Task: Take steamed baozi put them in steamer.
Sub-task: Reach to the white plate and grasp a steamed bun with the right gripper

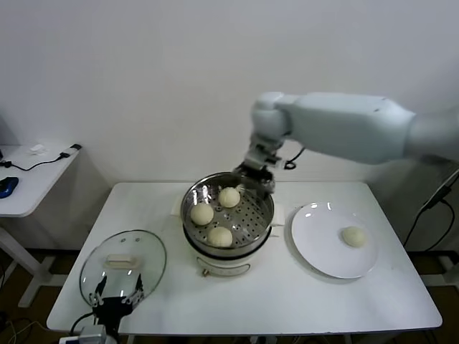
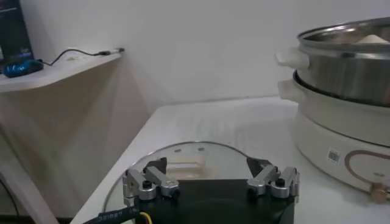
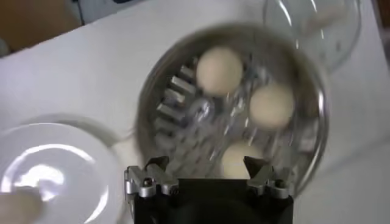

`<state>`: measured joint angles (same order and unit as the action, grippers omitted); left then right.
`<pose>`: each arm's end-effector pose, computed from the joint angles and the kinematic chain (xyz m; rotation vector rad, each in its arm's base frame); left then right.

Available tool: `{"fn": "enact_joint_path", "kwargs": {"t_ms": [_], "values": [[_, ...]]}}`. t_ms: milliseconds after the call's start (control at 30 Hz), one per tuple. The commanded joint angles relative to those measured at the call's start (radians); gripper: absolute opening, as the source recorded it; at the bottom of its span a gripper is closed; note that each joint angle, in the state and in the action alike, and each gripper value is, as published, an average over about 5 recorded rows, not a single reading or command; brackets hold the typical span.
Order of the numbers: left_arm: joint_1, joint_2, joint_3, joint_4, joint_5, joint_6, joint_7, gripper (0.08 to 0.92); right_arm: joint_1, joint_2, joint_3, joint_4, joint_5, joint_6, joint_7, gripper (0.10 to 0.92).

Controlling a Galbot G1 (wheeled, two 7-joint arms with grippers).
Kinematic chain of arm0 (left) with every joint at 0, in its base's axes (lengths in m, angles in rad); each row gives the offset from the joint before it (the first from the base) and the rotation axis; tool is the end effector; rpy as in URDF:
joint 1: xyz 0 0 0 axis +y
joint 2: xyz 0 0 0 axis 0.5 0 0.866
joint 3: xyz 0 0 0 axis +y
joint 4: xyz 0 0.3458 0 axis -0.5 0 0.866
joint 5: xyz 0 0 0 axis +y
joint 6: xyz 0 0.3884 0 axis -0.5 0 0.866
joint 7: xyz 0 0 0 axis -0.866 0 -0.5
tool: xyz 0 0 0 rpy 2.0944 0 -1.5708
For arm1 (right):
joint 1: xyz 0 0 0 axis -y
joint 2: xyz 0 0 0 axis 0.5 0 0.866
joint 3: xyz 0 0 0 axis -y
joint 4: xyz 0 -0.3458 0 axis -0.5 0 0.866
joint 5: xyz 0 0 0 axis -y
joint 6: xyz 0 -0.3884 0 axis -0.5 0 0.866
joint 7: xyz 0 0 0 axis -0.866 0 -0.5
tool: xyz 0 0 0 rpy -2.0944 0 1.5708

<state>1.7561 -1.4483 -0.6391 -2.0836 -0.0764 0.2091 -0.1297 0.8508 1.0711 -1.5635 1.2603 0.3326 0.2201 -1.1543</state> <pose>0.1580 0.0577 -0.3322 0.2350 -2.7375 -0.1569 0.5907 0.0597 0.0077 1.7988 -0.8469 1.9281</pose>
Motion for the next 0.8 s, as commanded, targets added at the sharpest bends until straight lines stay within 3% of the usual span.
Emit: {"fn": "enact_joint_path", "kwargs": {"t_ms": [33,300,500,800], "values": [[-0.005,0.002,-0.001,0.001,-0.001,0.000,0.001,0.823,-0.014,-0.445,-0.112,-0.044,0.094,-0.260,-0.012,0.823],[-0.008,-0.003,-0.003,0.014,0.000,0.004,0.004,0.823,-0.434,-0.555,0.199,-0.136,-0.108,-0.309,0.039,0.823],[-0.009,-0.008,-0.007,0.021,0.001,0.007,0.004,0.823,-0.655,-0.498,0.418,-0.290,-0.200,-0.297,0.063,0.823],[-0.002,-0.011,-0.011,0.026,0.004,0.010,0.006,0.823,-0.748,-0.365,0.519,-0.448,-0.234,-0.285,0.069,0.823]]}}
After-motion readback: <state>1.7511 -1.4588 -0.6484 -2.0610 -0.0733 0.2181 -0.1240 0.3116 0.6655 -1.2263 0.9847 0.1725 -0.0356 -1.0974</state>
